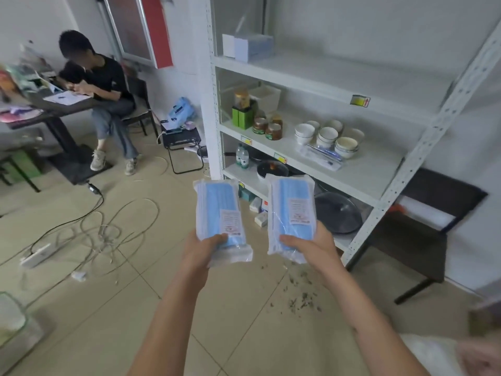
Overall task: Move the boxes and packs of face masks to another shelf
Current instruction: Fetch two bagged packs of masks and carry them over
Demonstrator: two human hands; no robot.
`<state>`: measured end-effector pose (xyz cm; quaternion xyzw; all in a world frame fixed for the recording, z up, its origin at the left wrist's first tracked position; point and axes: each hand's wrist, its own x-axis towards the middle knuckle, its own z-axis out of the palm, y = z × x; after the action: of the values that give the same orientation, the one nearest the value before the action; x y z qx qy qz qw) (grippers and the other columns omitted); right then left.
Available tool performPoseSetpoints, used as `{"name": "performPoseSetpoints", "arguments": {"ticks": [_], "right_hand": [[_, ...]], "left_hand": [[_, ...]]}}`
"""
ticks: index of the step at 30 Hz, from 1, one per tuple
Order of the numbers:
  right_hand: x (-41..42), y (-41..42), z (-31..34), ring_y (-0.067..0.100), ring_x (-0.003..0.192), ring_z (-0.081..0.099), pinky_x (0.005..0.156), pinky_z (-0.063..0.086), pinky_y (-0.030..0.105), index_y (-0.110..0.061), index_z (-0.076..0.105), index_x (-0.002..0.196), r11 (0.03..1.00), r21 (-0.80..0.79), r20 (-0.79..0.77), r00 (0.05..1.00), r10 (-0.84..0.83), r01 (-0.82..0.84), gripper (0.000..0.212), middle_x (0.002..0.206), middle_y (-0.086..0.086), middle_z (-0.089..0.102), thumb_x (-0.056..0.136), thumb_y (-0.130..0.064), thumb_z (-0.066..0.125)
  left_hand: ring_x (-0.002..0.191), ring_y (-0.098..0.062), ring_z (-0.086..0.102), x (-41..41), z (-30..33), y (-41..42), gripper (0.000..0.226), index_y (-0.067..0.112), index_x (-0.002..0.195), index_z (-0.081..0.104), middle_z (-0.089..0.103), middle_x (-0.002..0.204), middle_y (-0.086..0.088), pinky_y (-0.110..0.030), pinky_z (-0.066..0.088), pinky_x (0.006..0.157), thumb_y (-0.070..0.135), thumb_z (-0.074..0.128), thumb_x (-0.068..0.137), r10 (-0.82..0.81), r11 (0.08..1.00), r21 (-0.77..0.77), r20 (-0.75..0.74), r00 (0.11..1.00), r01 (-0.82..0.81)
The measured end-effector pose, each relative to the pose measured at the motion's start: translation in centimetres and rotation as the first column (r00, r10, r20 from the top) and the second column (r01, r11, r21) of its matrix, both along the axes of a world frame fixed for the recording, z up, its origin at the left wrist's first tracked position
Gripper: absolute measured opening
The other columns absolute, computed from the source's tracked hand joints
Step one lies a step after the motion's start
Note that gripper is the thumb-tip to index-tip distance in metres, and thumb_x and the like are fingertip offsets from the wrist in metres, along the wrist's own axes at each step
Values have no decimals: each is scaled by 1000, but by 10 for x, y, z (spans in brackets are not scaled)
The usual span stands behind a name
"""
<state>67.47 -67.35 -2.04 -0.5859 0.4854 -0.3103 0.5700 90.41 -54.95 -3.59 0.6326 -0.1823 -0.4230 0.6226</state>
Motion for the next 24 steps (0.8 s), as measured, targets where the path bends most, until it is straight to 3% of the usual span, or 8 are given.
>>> {"name": "performPoseSetpoints", "arguments": {"ticks": [4,9,14,18,21,24], "right_hand": [[43,-43,0,7,94,67,65,54,18,-29,57,112,1000,-16,-27,1000,11,-11,63,105,-10,68,61,-29,93],[98,-115,-8,9,94,68,78,60,32,-26,60,113,1000,-17,-42,999,21,-21,65,104,-8,70,58,-29,94],[161,-198,-12,-1,84,70,67,57,18,-25,61,113,999,-40,45,999,32,-30,59,104,-9,71,64,-27,92],[213,-260,-9,7,91,72,79,60,32,-26,63,116,998,-40,90,995,50,-47,54,105,-7,74,69,-28,89],[251,-301,-3,4,90,72,72,58,23,-30,62,116,996,-54,106,991,79,-74,55,103,-11,74,69,-29,89],[286,-336,-2,7,92,71,75,59,28,-28,62,118,995,-46,96,991,97,-93,55,105,-8,73,70,-27,89]], "left_hand": [[95,-36,76,40,3,-39,48,11,119,67,77,108,-15,-61,58,89,16,78,73,-14,1000,-14,3,1000,14],[98,-37,75,91,0,-101,41,9,121,66,76,110,-17,-60,58,91,9,76,82,-35,999,-27,5,999,35],[99,-37,74,149,5,-178,39,9,124,63,75,112,-18,-56,59,90,4,73,86,3,999,-36,8,1000,-2],[96,-40,74,196,14,-237,36,7,121,65,75,109,-20,-51,61,80,3,73,86,52,998,-42,9,999,-51],[96,-39,75,231,20,-274,37,7,122,64,76,109,-19,-51,61,81,3,73,86,78,995,-60,2,997,-77],[96,-39,75,266,18,-304,39,6,121,64,76,110,-18,-49,62,79,4,76,84,107,992,-58,-33,994,-108]]}}
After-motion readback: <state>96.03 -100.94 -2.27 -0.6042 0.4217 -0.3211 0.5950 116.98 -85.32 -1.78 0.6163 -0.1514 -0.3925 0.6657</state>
